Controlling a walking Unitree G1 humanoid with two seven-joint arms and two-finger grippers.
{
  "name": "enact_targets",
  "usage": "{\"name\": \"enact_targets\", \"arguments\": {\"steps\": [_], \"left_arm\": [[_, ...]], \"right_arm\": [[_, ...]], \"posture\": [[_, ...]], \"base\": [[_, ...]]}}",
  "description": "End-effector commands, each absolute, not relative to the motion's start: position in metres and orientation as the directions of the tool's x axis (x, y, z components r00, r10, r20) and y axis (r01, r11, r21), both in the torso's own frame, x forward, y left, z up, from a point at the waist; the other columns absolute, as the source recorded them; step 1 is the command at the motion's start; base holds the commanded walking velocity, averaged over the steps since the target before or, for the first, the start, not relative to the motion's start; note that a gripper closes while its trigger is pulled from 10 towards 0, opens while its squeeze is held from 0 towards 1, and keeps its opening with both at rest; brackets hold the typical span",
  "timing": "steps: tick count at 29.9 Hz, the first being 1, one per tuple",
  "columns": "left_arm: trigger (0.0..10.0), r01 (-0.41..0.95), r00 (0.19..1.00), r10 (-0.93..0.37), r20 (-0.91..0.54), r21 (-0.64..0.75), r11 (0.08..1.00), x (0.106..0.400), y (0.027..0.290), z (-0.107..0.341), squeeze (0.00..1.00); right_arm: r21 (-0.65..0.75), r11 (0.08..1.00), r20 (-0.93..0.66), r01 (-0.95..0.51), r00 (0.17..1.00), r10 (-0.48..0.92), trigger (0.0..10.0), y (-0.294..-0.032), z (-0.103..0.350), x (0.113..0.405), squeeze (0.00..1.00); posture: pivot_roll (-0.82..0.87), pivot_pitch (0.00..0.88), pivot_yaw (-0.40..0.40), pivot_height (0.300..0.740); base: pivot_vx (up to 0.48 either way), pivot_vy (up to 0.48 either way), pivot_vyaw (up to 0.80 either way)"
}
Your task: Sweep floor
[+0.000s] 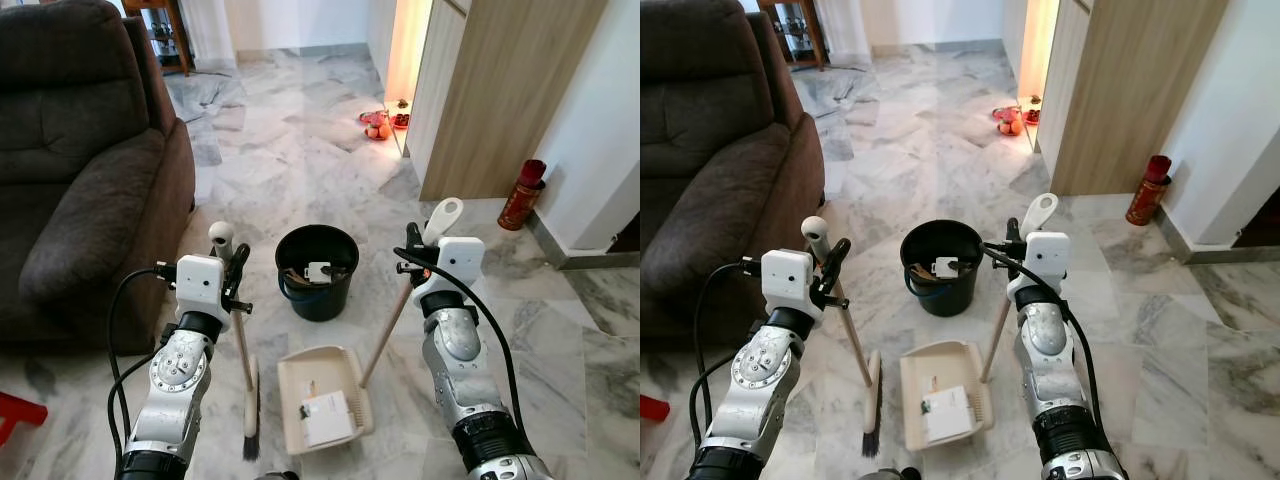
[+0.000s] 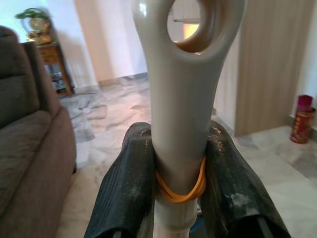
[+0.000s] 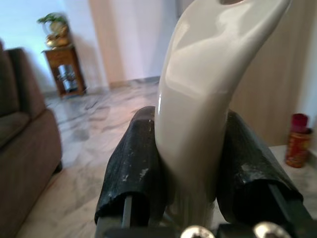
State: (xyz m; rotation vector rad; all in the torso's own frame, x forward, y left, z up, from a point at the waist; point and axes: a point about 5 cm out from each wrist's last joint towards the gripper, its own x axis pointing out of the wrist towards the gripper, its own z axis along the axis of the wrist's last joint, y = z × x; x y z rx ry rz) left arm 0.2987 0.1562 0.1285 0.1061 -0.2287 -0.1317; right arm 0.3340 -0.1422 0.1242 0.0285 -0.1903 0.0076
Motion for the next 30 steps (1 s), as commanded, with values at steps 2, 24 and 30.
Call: {"name": "enact_targets", "arguments": {"steps": [2,24,30], "left_arm": [[10.0,0.104,0.954,-0.139,0.267,0.142,0.984,0.300,0.158,0.141,0.00],[10.0,0.108,0.948,-0.157,0.276,0.184,0.977,0.298,0.157,0.139,0.00],[10.0,0.114,0.945,-0.167,0.281,0.197,0.974,0.298,0.155,0.140,0.00]], "right_arm": [[0.060,0.998,0.304,-0.007,0.953,-0.011,10.0,-0.144,0.155,0.338,0.00],[0.108,0.994,0.529,-0.015,0.847,-0.045,10.0,-0.157,0.228,0.324,0.00],[0.128,0.991,0.542,-0.036,0.839,-0.039,10.0,-0.150,0.233,0.324,0.00]], "posture": [[0.12,0.050,0.045,0.740],[0.11,0.009,0.046,0.740],[0.12,0.003,0.046,0.740]], "base": [[0.000,0.000,0.00],[0.000,0.000,0.00],[0.321,0.000,0.00]]}}
